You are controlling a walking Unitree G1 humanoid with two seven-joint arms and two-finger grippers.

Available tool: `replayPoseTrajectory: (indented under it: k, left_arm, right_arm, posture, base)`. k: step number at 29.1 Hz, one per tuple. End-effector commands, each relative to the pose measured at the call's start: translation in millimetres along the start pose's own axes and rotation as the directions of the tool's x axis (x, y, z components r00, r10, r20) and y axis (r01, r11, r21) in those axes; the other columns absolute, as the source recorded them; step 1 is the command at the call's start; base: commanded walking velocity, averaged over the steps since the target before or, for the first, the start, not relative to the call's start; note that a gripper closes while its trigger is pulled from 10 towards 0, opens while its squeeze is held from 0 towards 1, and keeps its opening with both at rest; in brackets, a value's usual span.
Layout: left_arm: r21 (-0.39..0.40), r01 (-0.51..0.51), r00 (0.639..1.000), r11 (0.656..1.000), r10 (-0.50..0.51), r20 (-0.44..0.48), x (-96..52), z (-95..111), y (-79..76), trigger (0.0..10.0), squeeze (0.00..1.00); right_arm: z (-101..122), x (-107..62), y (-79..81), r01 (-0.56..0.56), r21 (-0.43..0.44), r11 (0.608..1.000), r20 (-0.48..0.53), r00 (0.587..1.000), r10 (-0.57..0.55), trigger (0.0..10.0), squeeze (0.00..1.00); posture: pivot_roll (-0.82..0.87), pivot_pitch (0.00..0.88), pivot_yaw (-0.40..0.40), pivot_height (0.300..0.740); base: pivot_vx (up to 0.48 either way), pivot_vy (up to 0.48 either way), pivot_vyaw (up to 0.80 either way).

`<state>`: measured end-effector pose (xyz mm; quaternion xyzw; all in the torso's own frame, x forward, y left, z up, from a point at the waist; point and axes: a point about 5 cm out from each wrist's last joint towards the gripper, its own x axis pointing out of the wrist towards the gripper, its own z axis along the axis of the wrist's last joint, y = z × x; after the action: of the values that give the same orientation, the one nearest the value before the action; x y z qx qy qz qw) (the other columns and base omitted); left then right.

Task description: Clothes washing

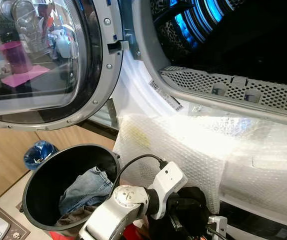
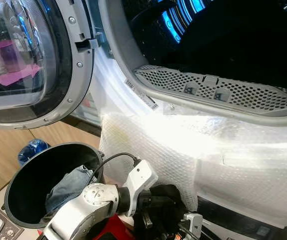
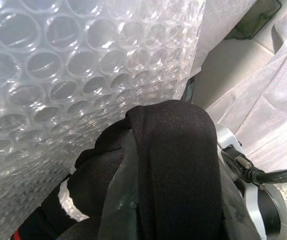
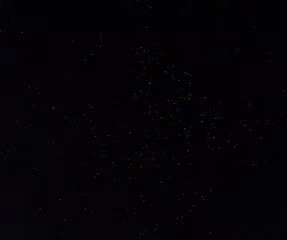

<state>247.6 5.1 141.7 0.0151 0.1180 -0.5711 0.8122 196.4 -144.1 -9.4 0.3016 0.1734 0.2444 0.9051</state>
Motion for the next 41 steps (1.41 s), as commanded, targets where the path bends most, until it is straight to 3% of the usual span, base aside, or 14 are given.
replayPoseTrajectory:
  k: [1,3,4,5,6,17,25,28,34,36,38,40,41]
  left_arm:
    - [0.032,0.016,0.999,0.999,-0.018,0.033,-1.5,9.4,-4.1,0.0,0.00]
    - [0.033,0.011,0.999,0.999,-0.012,0.030,-1.9,8.8,-3.7,0.0,0.00]
    - [0.022,0.028,0.999,0.999,-0.028,-0.024,-19.6,-5.0,-0.4,10.0,1.00]
    - [0.003,0.056,0.994,0.998,-0.055,-0.091,-41.5,-20.1,0.9,10.0,1.00]
    - [-0.004,0.065,0.993,0.998,-0.065,-0.100,-44.6,-21.7,0.2,10.0,1.00]
    - [0.013,0.066,0.992,0.998,-0.065,-0.105,-52.0,-18.1,0.3,10.0,1.00]
    - [0.048,0.047,0.985,0.998,-0.039,-0.169,-81.8,-14.6,2.3,10.0,1.00]
    - [0.054,0.001,0.981,0.999,0.009,-0.194,-94.4,-16.4,7.1,10.0,1.00]
    - [0.113,-0.191,0.954,0.975,0.211,-0.212,-117.3,-14.9,22.4,10.0,1.00]
    - [0.113,-0.206,0.951,0.972,0.226,-0.210,-120.0,-14.8,23.2,10.0,1.00]
    - [0.115,-0.303,0.931,0.946,0.320,-0.175,-131.3,-15.0,29.3,10.0,1.00]
    - [0.161,-0.403,0.887,0.901,0.428,-0.172,-139.0,-21.5,37.7,10.0,1.00]
    - [0.164,-0.479,0.852,0.862,0.502,-0.149,-143.0,-26.5,44.5,10.0,0.57]
  right_arm:
    - [0.7,2.6,5.2,-0.026,0.000,1.000,0.003,1.000,0.026,0.0,0.00]
    - [0.9,1.9,5.7,-0.033,0.002,0.999,0.001,0.999,0.033,0.0,0.00]
    - [1.1,1.5,6.7,-0.048,-0.001,0.999,-0.007,0.999,0.048,0.0,0.00]
    - [1.2,1.3,7.6,-0.065,-0.004,0.998,-0.017,0.998,0.065,0.0,0.00]
    - [1.0,1.5,8.2,-0.070,-0.003,0.998,-0.019,0.997,0.070,0.0,0.00]
    - [1.3,0.3,8.7,-0.077,-0.003,0.997,-0.028,0.997,0.077,0.0,0.00]
    - [-4.8,-3.4,3.4,-0.050,0.000,0.999,-0.061,0.997,0.050,0.0,0.00]
    - [-6.5,-5.3,1.0,-0.041,0.008,0.999,-0.066,0.997,0.041,0.0,0.00]
    - [-14.7,-14.6,-8.6,0.013,0.012,1.000,-0.104,0.994,-0.012,0.0,0.00]
    - [-16.0,-15.9,-9.9,0.022,0.011,1.000,-0.110,0.994,-0.021,0.0,0.00]
    - [-20.0,-21.9,-12.6,0.029,0.009,1.000,-0.132,0.991,-0.027,0.0,0.00]
    - [-20.5,-24.6,-12.7,0.014,-0.003,1.000,-0.150,0.989,-0.015,0.0,0.00]
    - [-19.6,-25.7,-11.2,-0.006,-0.023,1.000,-0.169,0.986,0.002,0.0,0.00]
  posture:
    - [-0.11,0.000,0.090,0.740]
    - [-0.11,0.000,0.088,0.740]
    - [-0.10,0.000,0.093,0.740]
    - [-0.10,0.000,0.094,0.740]
    - [-0.10,0.000,0.093,0.740]
    - [-0.09,0.018,0.092,0.740]
    - [-0.08,0.035,0.093,0.740]
    - [-0.08,0.037,0.092,0.740]
    - [-0.07,0.042,0.091,0.740]
    - [-0.07,0.042,0.091,0.740]
    - [-0.07,0.042,0.090,0.740]
    - [-0.06,0.035,0.090,0.740]
    - [-0.06,0.035,0.090,0.740]
  base:
    - [0.000,0.000,0.00]
    - [0.000,0.000,0.00]
    - [0.000,0.000,0.00]
    - [0.000,0.000,0.00]
    - [0.000,0.000,0.00]
    - [0.000,0.000,0.00]
    - [0.000,0.000,0.00]
    - [0.000,0.000,0.00]
    - [0.000,0.000,0.00]
    - [0.000,0.000,0.00]
    - [0.000,0.000,0.00]
    - [0.000,0.000,0.00]
    - [0.000,0.000,0.00]
